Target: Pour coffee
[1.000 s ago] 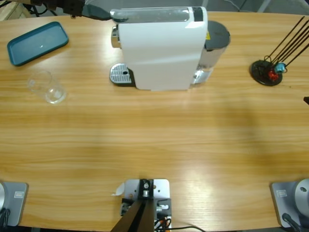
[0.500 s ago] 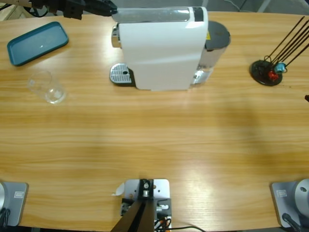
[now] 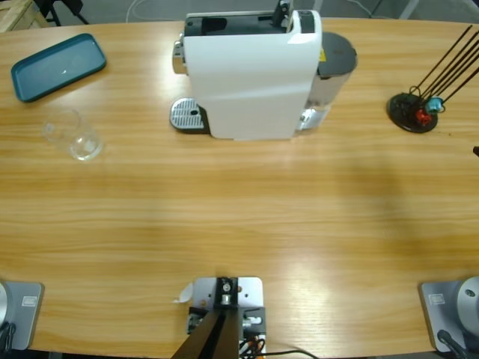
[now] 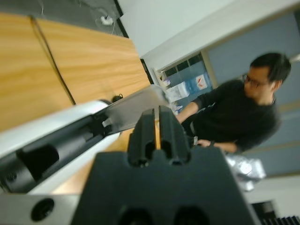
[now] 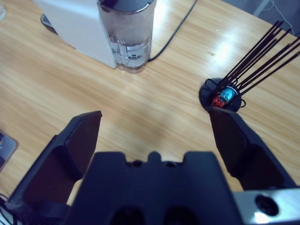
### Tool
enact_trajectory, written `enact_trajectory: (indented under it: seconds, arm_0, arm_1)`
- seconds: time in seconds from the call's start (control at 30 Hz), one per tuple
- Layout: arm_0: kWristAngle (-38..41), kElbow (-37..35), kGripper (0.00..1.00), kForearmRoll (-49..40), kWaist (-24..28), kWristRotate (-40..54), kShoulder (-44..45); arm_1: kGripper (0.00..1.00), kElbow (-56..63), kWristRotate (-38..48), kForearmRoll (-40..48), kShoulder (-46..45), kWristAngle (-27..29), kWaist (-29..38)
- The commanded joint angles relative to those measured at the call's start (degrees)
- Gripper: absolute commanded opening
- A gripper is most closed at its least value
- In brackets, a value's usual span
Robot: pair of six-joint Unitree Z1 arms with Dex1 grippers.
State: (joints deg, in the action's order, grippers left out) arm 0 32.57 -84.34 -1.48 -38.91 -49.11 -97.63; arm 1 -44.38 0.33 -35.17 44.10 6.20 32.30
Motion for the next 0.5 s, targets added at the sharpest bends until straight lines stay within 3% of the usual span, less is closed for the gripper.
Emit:
enact_trajectory:
  seconds: [0.03, 0.1, 0.2, 0.23, 0.3, 0.5]
  arm_0:
    - [-1.96, 4.19, 0.723, -0.24, -7.17, 35.24, 4.80]
    - [-11.04, 6.95, 0.935, -2.02, -9.87, 43.01, 7.63]
    - [-32.25, 6.38, 0.998, -17.91, -15.52, 58.28, 10.29]
    - [-37.38, 8.55, 1.000, -19.24, -16.36, 60.50, 11.11]
    - [-40.16, 14.05, 1.000, -19.26, -16.55, 60.85, 14.15]
    - [-37.00, 26.63, 1.000, -18.77, -16.15, 57.74, 26.09]
  arm_1:
    - [0.977, 4.37, 11.57, 4.67, 1.21, 15.77, -0.61]
    - [0.976, 7.08, 12.18, 9.70, 4.96, 15.77, -2.96]
    - [0.935, 10.38, 12.50, 15.84, 11.95, 14.42, -6.79]
    - [0.929, 10.91, 12.50, 18.28, 13.55, 13.75, -8.59]
    - [0.840, 13.58, 12.69, 24.68, 17.83, 11.59, -12.33]
    - [0.793, 22.13, 13.87, 46.39, 31.52, 11.50, -15.57]
